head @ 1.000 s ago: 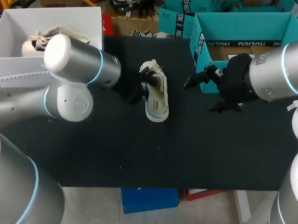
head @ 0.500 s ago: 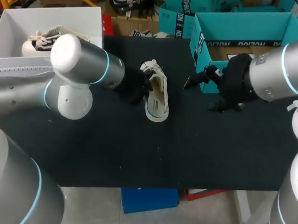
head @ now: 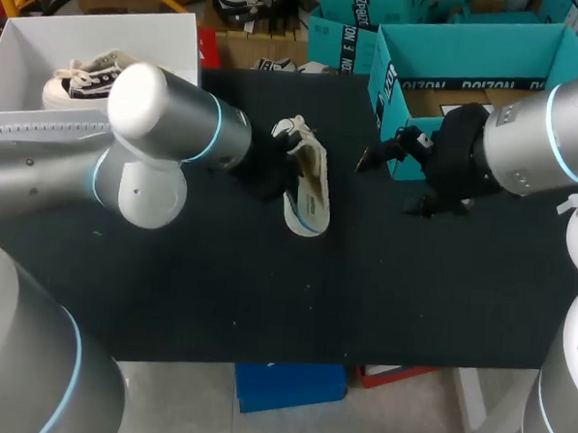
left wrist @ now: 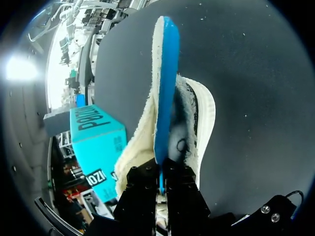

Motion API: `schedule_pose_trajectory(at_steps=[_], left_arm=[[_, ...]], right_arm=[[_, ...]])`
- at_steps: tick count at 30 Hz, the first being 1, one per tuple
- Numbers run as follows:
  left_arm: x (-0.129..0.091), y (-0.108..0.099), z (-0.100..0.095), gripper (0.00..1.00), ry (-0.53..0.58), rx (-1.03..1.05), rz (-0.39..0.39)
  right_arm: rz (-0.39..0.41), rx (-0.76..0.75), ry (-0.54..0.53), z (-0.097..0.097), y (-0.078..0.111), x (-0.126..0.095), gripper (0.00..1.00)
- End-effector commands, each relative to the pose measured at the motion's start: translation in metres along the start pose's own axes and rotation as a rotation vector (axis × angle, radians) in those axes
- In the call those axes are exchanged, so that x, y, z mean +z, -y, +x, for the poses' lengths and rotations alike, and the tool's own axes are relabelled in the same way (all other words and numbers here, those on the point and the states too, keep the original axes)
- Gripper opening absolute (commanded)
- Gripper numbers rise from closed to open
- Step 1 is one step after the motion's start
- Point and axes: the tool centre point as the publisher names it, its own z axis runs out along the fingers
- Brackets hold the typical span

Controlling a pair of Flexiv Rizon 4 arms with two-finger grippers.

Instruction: Take the shoe out of the shoebox, open the shoe tongue, remove and reinsert the insole, then place the shoe into the shoebox

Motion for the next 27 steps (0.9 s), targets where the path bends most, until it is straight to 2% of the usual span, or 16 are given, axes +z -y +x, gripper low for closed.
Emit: schedule_pose_trajectory(at_steps=[1, 4, 14, 27], left_arm=[[-0.011, 0.006, 0.004, 0.0, 0.045, -0.02, 0.071], [-0.016, 0.011, 0.003, 0.0, 0.058, -0.034, 0.102], [-0.015, 0.017, 0.006, 0.0, 0.067, -0.05, 0.134], [0.007, 0.009, 0.002, 0.0, 0.016, 0.01, 0.044]], right_arm=[[-0.002, 0.001, 0.003, 0.001, 0.001, 0.001, 1.0], [-0.002, 0.001, 0.003, 0.001, 0.001, 0.001, 1.0], [-0.002, 0.001, 0.003, 0.001, 0.001, 0.001, 1.0], [-0.002, 0.001, 0.003, 0.001, 0.001, 0.001, 1.0]])
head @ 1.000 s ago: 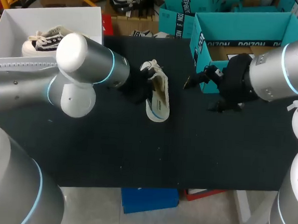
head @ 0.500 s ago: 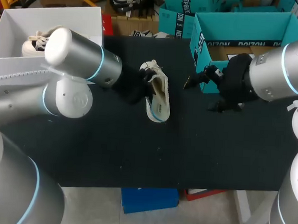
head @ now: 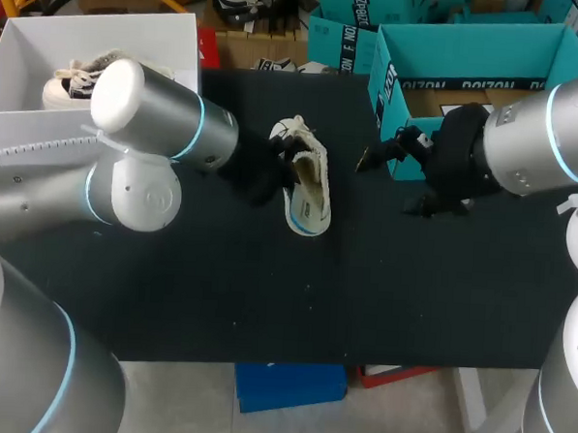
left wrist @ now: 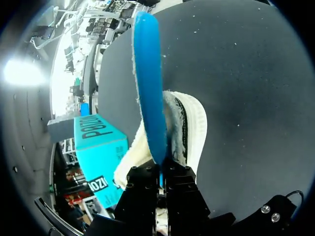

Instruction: Take the shoe out of the shoebox, open the shoe tongue, remove and reinsert the insole, then place the shoe into the shoebox

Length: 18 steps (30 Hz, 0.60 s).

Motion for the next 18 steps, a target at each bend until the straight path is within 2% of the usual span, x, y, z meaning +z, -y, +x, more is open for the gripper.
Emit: schedule_pose_trajectory(at_steps=[1, 7, 16, 17, 18], left_arm=[[0.0117, -0.0011, -0.0052, 0.0, -0.016, -0.006, -0.03], [0.0136, -0.0041, -0.0058, 0.0, -0.038, 0.01, -0.061], [0.0085, -0.0038, -0.004, 0.0, -0.015, -0.02, -0.045], [0.0081, -0.0032, -0.0037, 0.22, -0.008, -0.033, -0.034], [0.0076, -0.0026, -0.0036, 0.34, -0.003, -0.045, -0.021]], right_arm=[[-0.002, 0.001, 0.003, 0.0011, 0.0005, 0.0008, 1.0], [-0.002, 0.001, 0.003, 0.0011, 0.0005, 0.0008, 1.0], [-0.002, 0.001, 0.003, 0.0011, 0.0005, 0.0008, 1.0], [-0.002, 0.001, 0.003, 0.0011, 0.0005, 0.0008, 1.0], [-0.002, 0.001, 0.003, 0.0011, 0.0005, 0.0008, 1.0]])
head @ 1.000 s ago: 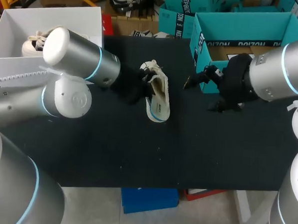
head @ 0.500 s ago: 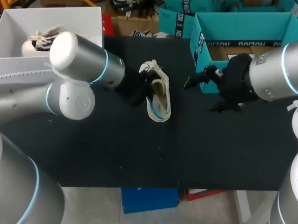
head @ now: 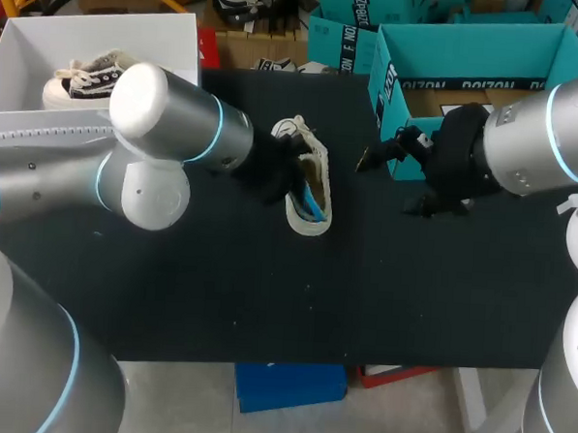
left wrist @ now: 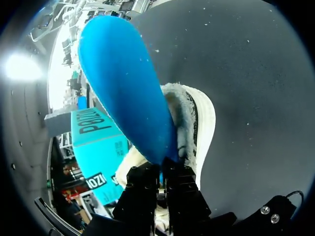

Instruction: Take the shoe out of the shoebox, open the shoe tongue, remove and reinsert the insole, then place the shoe into the shoebox

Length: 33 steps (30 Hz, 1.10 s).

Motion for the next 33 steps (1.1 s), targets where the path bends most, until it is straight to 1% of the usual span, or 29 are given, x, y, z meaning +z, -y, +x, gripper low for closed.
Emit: schedule_pose_trajectory(at_steps=[1, 3, 6, 8, 16, 21, 24, 25, 27, 28, 29, 30, 31, 33], left_arm=[[-0.001, 0.001, 0.004, 0.37, 0.027, -0.026, 0.038], [-0.002, 0.002, 0.004, 0.43, 0.039, -0.047, 0.058], [-0.004, 0.004, 0.002, 0.46, 0.05, -0.066, 0.084], [-0.006, 0.006, 0.001, 0.47, 0.064, -0.094, 0.115], [-0.006, 0.009, -0.001, 0.45, 0.094, -0.167, 0.198], [-0.003, 0.008, 0.0, 0.41, 0.094, -0.19, 0.224], [-0.001, 0.008, 0.001, 0.36, 0.094, -0.202, 0.241], [-0.001, 0.008, 0.001, 0.32, 0.094, -0.204, 0.244], [0.001, 0.009, 0.0, 0.3, 0.094, -0.211, 0.256], [0.002, 0.01, 0.0, 0.27, 0.093, -0.214, 0.262], [0.003, 0.011, 0.0, 0.19, 0.097, -0.222, 0.272], [0.004, 0.011, 0.0, 0.15, 0.1, -0.226, 0.276], [0.005, 0.012, -0.001, 0.13, 0.101, -0.228, 0.277], [0.006, 0.013, -0.001, 0.18, 0.107, -0.237, 0.287]], right_arm=[[-0.002, 0.001, 0.003, 0.001, 0.001, 0.001, 1.0], [-0.002, 0.001, 0.003, 0.001, 0.001, 0.001, 1.0], [-0.002, 0.001, 0.003, 0.001, 0.001, 0.001, 1.0], [-0.002, 0.001, 0.003, 0.001, 0.001, 0.001, 1.0], [-0.002, 0.001, 0.003, 0.001, 0.001, 0.001, 1.0], [-0.002, 0.001, 0.003, 0.001, 0.001, 0.001, 1.0], [-0.002, 0.001, 0.003, 0.001, 0.001, 0.001, 1.0], [-0.002, 0.001, 0.003, 0.001, 0.001, 0.001, 1.0], [-0.002, 0.001, 0.003, 0.001, 0.001, 0.001, 1.0], [-0.002, 0.001, 0.003, 0.001, 0.001, 0.001, 1.0], [-0.002, 0.001, 0.003, 0.001, 0.001, 0.001, 1.0], [-0.002, 0.001, 0.003, 0.001, 0.001, 0.001, 1.0], [-0.002, 0.001, 0.003, 0.001, 0.001, 0.001, 1.0], [-0.002, 0.001, 0.003, 0.001, 0.001, 0.001, 1.0]])
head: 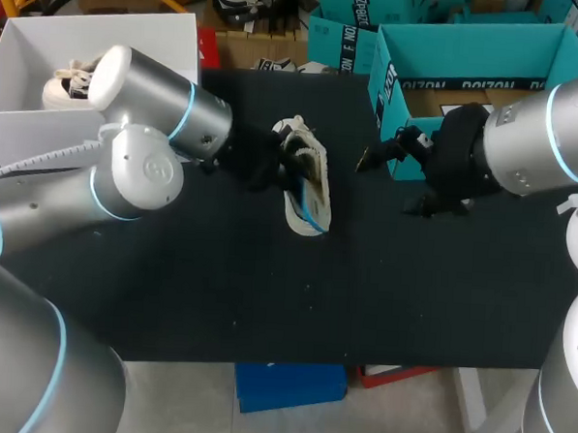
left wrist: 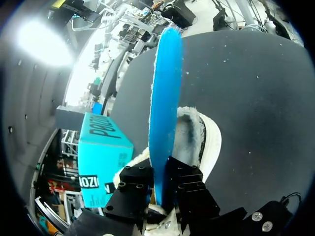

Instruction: Take the shoe out of the shoebox, open the shoe tongue, remove and reinsert the insole, then place the shoe into the shoebox

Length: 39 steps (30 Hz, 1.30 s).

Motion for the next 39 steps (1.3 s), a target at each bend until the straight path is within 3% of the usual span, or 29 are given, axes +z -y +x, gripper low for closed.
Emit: schedule_pose_trajectory(at_steps=[1, 7, 10, 15, 17, 19, 20, 30, 39], left_arm=[[0.007, -0.002, 0.001, 0.21, 0.018, -0.015, 0.022], [0.007, -0.002, 0.003, 0.48, 0.03, -0.055, 0.056], [0.005, -0.003, 0.003, 0.49, 0.035, -0.067, 0.063], [0.004, -0.004, 0.004, 0.39, 0.041, -0.08, 0.07], [0.003, -0.004, 0.004, 0.26, 0.043, -0.078, 0.067], [0.003, -0.004, 0.004, 0.03, 0.042, -0.076, 0.065], [0.003, -0.004, 0.004, 0.0, 0.042, -0.074, 0.065], [-0.005, 0.003, -0.001, 0.0, 0.046, -0.02, 0.038], [-0.008, 0.018, -0.003, 0.0, 0.044, 0.01, 0.063]], right_arm=[[-0.001, 0.001, 0.003, 0.001, 0.001, 0.001, 1.0], [-0.001, 0.001, 0.003, 0.001, 0.001, 0.001, 1.0], [-0.001, 0.001, 0.003, 0.001, 0.001, 0.001, 1.0], [-0.001, 0.001, 0.003, 0.001, 0.001, 0.001, 1.0], [-0.001, 0.001, 0.003, 0.001, 0.001, 0.001, 1.0], [-0.001, 0.001, 0.003, 0.001, 0.001, 0.001, 1.0], [-0.001, 0.001, 0.003, 0.001, 0.001, 0.001, 1.0], [-0.001, 0.001, 0.003, 0.001, 0.001, 0.001, 1.0], [-0.001, 0.001, 0.003, 0.001, 0.001, 0.001, 1.0]])
